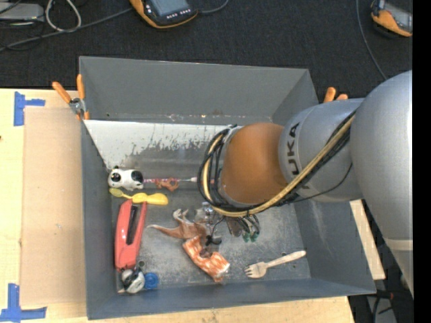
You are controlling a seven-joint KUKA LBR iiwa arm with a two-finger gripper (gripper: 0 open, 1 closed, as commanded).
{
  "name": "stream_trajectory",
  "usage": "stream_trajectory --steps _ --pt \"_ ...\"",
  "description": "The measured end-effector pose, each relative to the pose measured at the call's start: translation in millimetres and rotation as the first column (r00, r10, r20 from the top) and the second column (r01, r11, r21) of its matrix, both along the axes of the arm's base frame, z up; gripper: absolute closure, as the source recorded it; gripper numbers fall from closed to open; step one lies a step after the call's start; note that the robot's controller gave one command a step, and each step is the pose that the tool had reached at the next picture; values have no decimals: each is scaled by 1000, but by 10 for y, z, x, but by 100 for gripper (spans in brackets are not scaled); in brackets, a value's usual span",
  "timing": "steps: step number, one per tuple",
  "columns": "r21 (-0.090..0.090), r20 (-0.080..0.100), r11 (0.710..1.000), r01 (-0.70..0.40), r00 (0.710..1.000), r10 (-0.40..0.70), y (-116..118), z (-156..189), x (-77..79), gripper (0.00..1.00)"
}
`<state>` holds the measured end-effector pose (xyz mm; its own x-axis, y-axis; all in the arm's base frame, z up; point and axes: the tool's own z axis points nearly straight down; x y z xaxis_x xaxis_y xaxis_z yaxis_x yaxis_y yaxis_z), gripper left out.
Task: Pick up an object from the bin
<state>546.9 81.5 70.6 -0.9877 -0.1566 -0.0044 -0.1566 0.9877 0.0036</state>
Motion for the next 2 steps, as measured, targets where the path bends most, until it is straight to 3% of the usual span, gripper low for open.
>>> stream_trajectory --steps 1,2 --pt "0 -1 1000 1 1000 -1 -1 1 -3 100" --pt "-1 -6 1000 8 1000 -8 -28 652 -63 100"
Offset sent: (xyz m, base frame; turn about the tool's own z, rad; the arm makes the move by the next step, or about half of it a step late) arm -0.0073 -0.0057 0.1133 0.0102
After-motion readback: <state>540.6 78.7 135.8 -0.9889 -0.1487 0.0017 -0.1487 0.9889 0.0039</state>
